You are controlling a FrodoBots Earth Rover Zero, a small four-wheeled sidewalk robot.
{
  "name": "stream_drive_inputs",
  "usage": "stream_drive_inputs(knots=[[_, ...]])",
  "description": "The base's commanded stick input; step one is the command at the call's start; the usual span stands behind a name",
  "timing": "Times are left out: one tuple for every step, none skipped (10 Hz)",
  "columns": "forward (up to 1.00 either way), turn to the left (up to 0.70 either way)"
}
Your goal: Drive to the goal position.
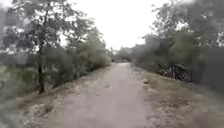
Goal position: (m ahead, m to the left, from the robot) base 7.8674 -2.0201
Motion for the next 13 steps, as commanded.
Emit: stream_drive_inputs(knots=[[0.70,0.00],[0.70,0.00],[0.70,0.00],[0.70,0.00],[0.70,0.00],[0.70,0.00],[0.70,0.00],[0.70,0.00],[0.70,0.00],[0.70,0.00],[0.70,0.00],[0.70,0.00],[0.70,0.00]])
